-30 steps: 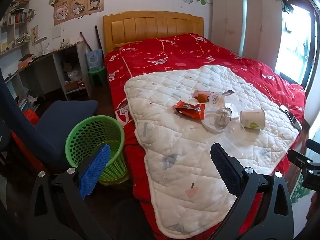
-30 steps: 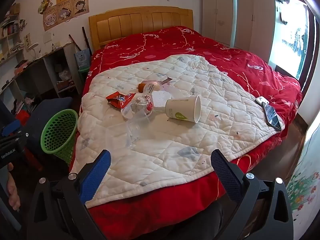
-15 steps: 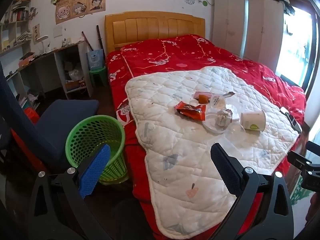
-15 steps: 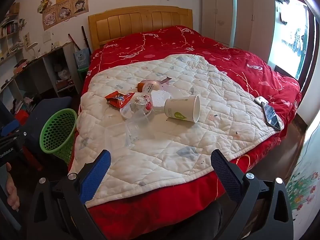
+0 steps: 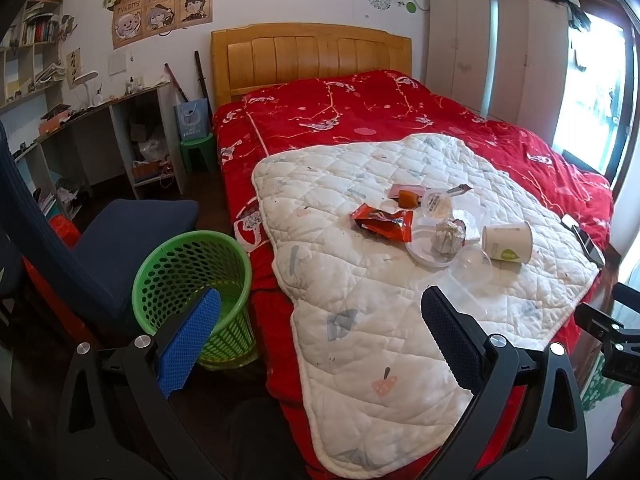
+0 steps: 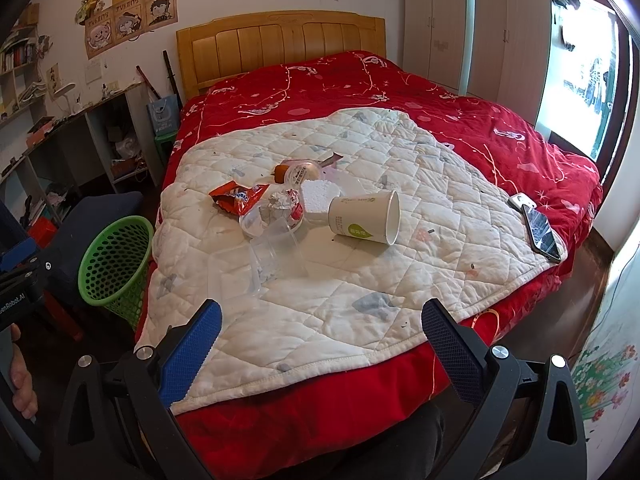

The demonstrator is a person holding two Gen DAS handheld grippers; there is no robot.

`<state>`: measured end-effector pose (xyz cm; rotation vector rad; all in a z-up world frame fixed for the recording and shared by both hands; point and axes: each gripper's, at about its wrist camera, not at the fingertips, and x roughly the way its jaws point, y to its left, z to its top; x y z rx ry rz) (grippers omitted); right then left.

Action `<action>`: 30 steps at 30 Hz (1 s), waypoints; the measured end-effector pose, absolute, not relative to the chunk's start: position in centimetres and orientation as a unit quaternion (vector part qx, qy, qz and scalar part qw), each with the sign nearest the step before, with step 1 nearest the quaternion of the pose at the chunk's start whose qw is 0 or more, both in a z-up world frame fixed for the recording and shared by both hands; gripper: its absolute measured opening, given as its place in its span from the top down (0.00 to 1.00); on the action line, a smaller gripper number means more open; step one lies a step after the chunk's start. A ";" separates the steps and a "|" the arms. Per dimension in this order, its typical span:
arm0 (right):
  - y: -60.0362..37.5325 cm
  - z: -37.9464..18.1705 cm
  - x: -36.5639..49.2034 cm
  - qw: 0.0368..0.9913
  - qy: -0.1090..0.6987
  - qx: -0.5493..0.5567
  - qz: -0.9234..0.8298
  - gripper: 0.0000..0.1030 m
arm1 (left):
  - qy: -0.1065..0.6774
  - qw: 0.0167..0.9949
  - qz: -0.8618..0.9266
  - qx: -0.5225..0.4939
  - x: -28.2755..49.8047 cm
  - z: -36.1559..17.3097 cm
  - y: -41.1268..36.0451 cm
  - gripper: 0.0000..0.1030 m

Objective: Collect trash

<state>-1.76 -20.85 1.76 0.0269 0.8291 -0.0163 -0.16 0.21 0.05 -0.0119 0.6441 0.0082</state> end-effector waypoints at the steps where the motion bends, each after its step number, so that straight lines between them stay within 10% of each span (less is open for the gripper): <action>1: -20.7 1.8 -1.7 0.915 0.403 0.013 -0.008 0.06 | 0.316 0.949 0.004 -0.006 -0.2 0.0 0.2 0.05; 30: -20.7 1.8 -1.7 0.914 0.405 0.010 -0.008 0.06 | 0.323 0.946 0.003 -0.014 0.2 -0.3 0.5 0.05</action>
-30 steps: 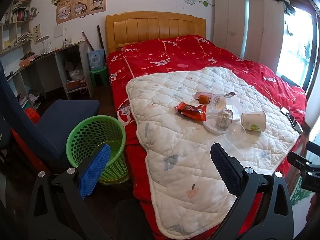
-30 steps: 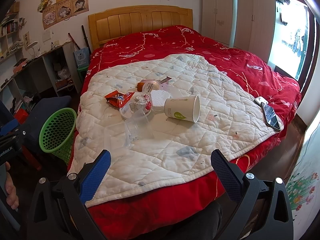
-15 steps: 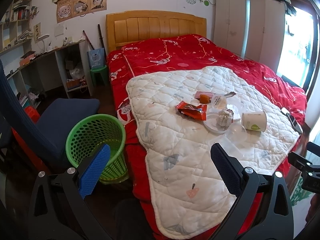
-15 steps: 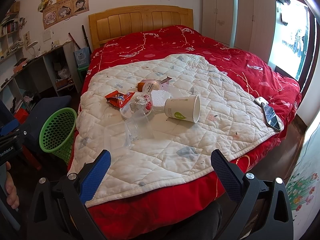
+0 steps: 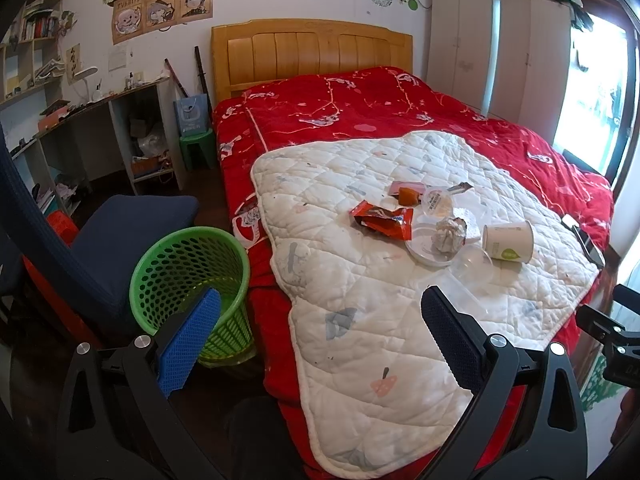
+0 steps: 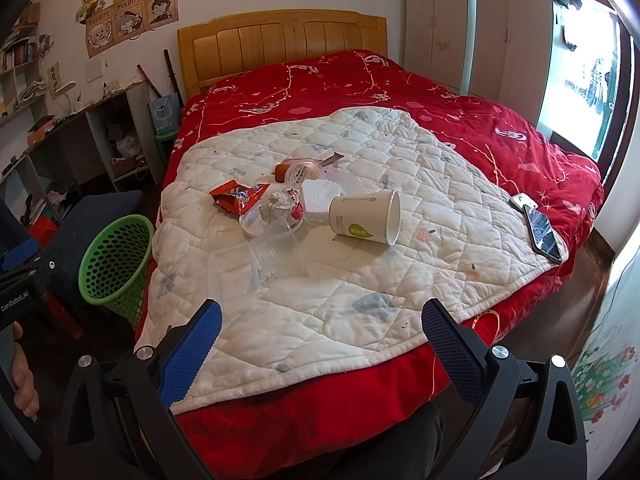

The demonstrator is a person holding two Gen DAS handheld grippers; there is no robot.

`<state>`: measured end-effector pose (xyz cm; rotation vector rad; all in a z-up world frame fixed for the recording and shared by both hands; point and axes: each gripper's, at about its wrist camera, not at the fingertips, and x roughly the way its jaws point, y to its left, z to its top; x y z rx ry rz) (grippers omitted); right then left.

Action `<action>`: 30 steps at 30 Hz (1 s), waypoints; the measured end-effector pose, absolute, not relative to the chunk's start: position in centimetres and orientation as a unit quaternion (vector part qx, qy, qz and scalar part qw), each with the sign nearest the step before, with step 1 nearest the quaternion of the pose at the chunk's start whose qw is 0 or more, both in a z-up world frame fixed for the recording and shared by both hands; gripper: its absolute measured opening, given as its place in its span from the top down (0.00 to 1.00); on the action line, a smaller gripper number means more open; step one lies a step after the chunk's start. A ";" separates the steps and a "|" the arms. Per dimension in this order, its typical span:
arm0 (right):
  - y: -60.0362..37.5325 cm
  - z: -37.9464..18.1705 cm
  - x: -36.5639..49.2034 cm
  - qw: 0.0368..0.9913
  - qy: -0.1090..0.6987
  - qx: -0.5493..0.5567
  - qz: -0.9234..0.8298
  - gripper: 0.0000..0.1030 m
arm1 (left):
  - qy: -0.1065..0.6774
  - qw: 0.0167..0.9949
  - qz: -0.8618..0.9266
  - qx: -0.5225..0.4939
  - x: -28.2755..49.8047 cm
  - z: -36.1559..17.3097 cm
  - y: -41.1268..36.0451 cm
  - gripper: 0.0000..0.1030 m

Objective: Collect trash

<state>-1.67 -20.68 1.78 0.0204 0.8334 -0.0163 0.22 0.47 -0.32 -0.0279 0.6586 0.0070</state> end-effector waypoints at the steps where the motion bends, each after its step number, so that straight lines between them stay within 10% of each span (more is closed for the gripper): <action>1: -20.7 1.8 -1.7 0.915 0.404 0.011 -0.007 0.06 | 0.324 0.946 0.003 -0.013 0.2 -0.3 0.5 0.05; 30: -20.4 1.5 -0.2 0.911 0.412 -0.012 0.007 0.06 | 0.335 0.942 0.003 -0.016 2.5 -0.3 0.4 0.05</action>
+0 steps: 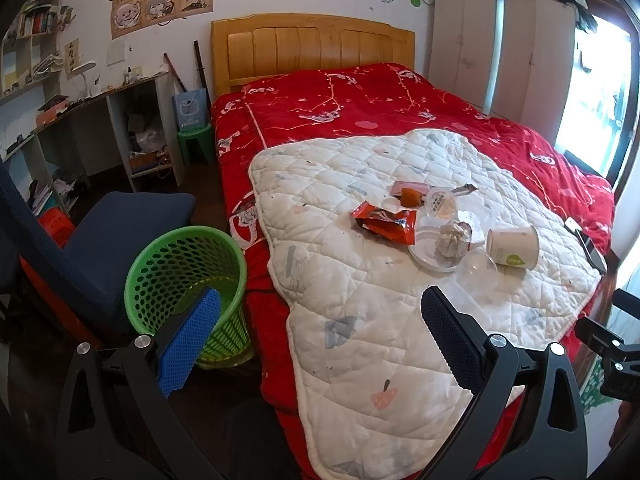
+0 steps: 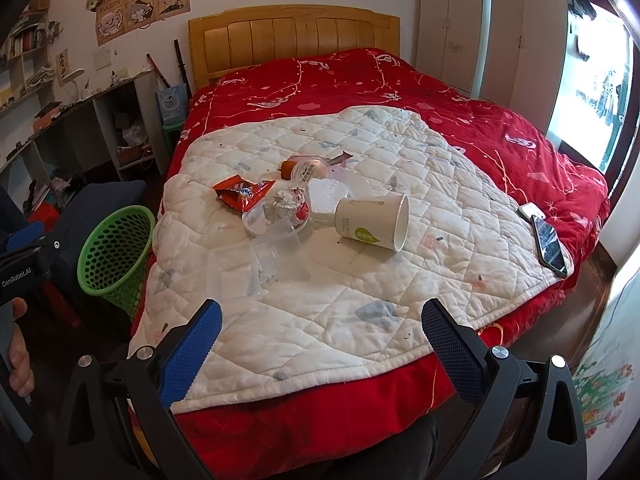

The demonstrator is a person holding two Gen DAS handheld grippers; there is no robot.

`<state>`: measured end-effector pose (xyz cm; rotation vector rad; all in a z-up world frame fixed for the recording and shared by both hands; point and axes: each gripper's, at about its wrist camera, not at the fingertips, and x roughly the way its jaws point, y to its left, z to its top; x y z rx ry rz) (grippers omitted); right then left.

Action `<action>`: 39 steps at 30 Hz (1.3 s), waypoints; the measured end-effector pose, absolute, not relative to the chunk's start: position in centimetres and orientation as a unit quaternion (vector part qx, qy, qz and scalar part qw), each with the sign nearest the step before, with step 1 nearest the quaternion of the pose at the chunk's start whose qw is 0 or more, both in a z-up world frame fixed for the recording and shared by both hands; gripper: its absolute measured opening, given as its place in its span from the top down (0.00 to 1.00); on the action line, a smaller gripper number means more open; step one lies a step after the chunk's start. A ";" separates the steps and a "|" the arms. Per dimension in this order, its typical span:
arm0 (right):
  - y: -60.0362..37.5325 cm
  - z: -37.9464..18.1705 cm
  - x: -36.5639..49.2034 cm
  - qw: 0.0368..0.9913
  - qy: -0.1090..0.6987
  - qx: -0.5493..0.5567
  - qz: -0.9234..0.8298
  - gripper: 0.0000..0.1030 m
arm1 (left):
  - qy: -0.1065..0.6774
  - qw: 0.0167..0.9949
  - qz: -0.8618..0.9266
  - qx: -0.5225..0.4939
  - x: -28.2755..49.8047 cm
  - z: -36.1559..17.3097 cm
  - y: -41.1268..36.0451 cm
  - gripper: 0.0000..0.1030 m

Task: Collect trash
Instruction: 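Reach the left tool to the clear plastic container and grasp it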

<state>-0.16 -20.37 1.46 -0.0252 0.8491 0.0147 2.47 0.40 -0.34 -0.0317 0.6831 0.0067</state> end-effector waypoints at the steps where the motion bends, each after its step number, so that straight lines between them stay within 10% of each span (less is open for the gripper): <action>1: -20.4 1.4 0.0 0.911 0.412 -0.014 0.009 0.06 | 0.336 0.942 0.004 -0.014 2.7 -0.4 0.4 0.05; 24: -21.2 -0.5 6.3 0.893 0.447 -0.010 0.049 0.08 | 0.363 0.932 0.001 -0.005 6.0 -2.0 0.2 0.05; 39: -19.4 -3.1 10.0 0.869 0.484 -0.016 0.101 0.30 | 0.389 0.921 -0.001 -0.012 6.7 -3.2 0.9 0.09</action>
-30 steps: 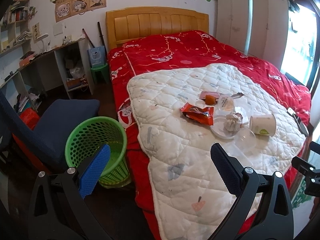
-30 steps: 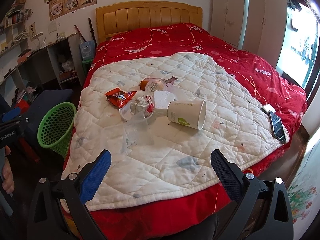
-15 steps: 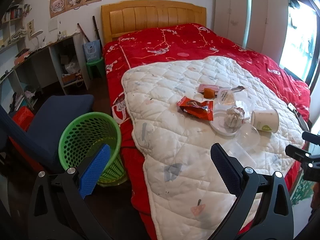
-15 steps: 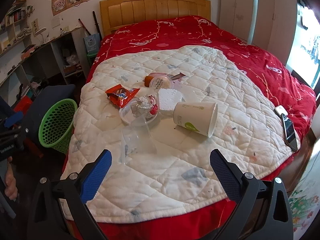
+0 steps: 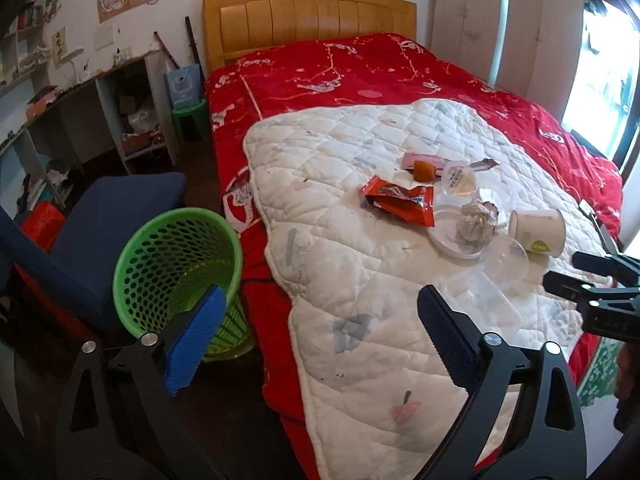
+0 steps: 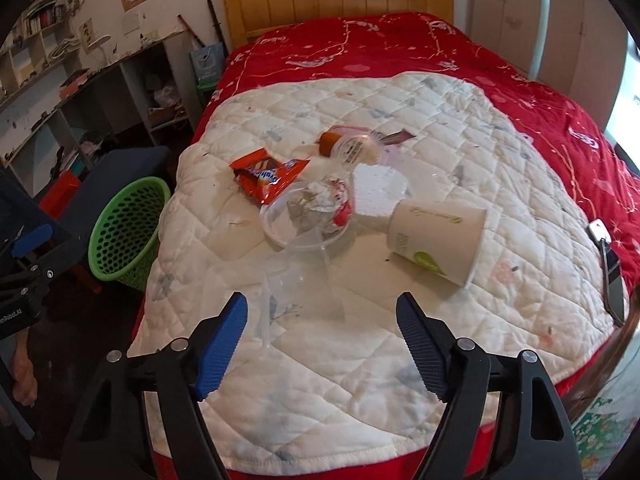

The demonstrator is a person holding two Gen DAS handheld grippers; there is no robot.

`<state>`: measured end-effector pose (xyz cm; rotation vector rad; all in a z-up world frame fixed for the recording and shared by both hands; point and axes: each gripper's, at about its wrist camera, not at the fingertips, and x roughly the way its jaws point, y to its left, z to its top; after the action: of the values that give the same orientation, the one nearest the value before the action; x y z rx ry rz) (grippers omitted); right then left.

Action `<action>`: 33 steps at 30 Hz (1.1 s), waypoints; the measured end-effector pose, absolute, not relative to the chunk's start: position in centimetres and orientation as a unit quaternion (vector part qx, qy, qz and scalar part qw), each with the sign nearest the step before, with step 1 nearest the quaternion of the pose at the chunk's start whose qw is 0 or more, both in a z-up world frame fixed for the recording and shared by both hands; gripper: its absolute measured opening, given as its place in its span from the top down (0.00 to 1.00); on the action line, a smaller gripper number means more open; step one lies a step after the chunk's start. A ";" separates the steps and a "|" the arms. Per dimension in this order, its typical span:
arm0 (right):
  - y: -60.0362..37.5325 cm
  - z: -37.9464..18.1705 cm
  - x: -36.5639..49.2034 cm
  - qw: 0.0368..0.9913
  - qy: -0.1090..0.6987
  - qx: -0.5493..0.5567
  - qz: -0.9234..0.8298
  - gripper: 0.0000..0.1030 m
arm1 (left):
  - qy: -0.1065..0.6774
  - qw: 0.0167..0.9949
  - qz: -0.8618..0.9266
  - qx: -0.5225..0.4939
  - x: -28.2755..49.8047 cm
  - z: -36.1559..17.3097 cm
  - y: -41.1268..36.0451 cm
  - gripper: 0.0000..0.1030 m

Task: Collect trash
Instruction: 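Reach the left tool to the clear plastic container and grasp it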

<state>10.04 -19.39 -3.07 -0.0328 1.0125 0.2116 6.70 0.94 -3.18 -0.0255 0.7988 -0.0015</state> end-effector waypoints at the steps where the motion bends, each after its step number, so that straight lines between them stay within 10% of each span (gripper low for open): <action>1: -19.2 -3.3 10.2 0.868 0.486 -0.016 0.104 0.31 | 0.391 0.920 -0.003 -0.014 6.8 -3.3 1.0 0.10; 14: -18.4 -5.9 13.4 0.850 0.513 -0.018 0.116 0.46 | 0.424 0.903 -0.057 -0.034 7.2 -5.4 0.2 0.33; 33: -22.2 -6.2 11.4 0.856 0.509 -0.013 0.089 0.41 | 0.518 0.831 -0.178 -0.093 10.4 -10.1 -7.3 0.61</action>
<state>11.39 -22.22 -6.18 -0.0282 1.0705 0.1867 10.36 -7.30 -10.09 -0.1970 1.0992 -0.3772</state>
